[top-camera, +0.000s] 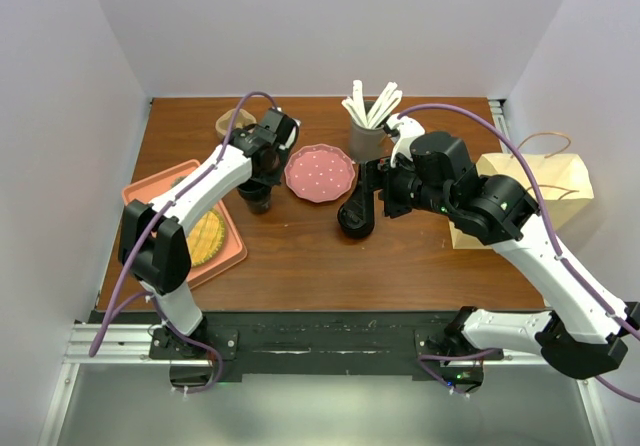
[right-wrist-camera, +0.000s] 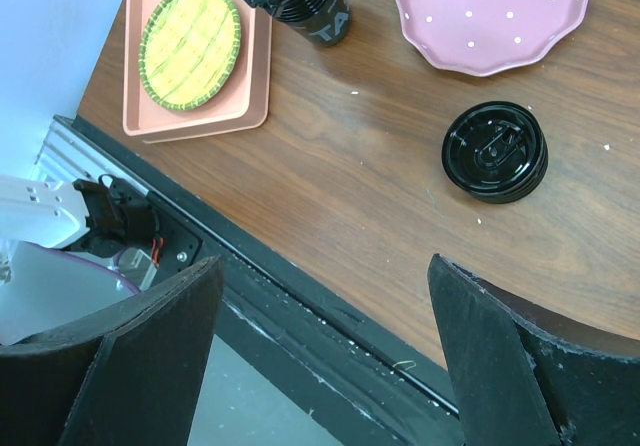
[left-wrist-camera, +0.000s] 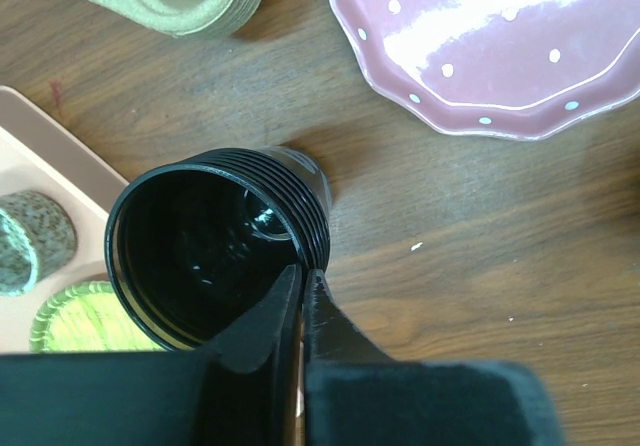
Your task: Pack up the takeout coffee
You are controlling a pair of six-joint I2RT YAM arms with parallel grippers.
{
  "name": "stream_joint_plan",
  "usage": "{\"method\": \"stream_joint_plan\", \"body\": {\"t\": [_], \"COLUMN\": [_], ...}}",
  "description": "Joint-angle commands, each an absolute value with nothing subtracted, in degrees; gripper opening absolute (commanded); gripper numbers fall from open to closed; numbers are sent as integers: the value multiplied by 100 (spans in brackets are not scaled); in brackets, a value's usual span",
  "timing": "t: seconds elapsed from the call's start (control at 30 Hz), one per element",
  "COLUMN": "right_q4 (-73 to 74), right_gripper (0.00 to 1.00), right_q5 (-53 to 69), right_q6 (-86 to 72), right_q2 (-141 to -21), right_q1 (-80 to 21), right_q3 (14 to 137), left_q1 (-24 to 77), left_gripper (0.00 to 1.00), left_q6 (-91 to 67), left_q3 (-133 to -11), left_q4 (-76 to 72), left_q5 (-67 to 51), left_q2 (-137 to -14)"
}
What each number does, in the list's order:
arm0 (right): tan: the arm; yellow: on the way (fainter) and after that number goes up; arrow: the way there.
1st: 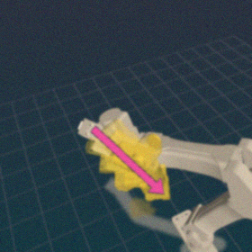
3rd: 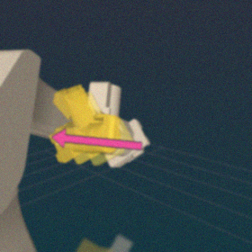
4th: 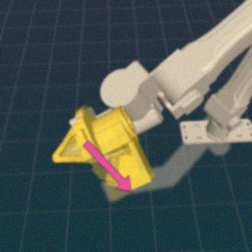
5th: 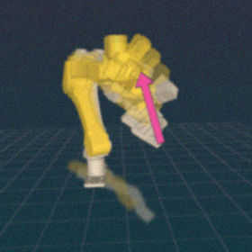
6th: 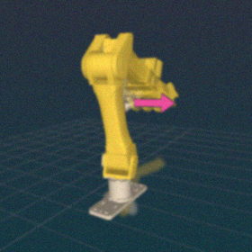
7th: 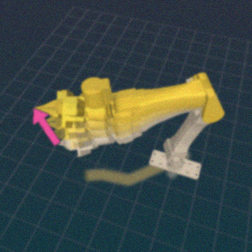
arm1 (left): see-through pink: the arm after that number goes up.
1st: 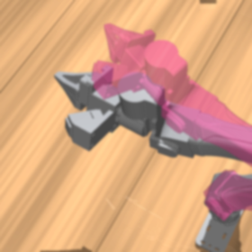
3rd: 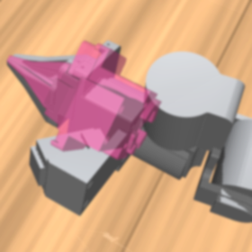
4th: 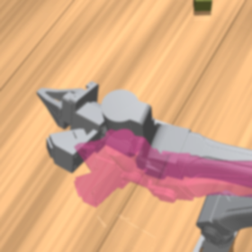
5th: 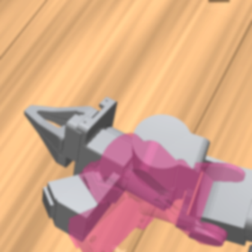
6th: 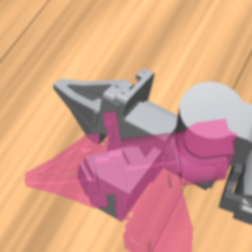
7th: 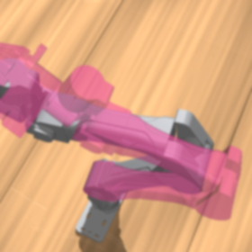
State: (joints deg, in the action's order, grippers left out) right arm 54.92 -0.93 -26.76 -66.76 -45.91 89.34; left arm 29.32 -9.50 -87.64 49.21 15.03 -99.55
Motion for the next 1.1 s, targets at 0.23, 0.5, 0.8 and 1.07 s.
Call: {"method": "stream_joint_plan", "body": {"t": [0.23, 0.5, 0.8, 1.07], "right_q4": [5484, 5458, 5502, 5563], "right_gripper": [88, 88, 88, 87], "right_q5": [-149, -123, -70, -18], "right_q6": [-2681, -2751, -2725, -2725], "right_q2": [-6627, -6636, -6785, -6882], "right_q1": [-4623, -4614, -4623, -4614], "right_q3": [9009, 9000, 9175, 9378], "left_q1": [2900, 2900, 2909, 2909], "left_gripper": [0, 0, 0, 0], "left_q6": [-747, -642, -861, -1107], "left_q3": [-9105, -9457, -9729, -10361], "left_q4": [5097, 5335, 5589, 5827], "left_q5": [1520, 1775, 1793, 1925], "left_q2": [-10010, -9993, -9826, -9642]}}
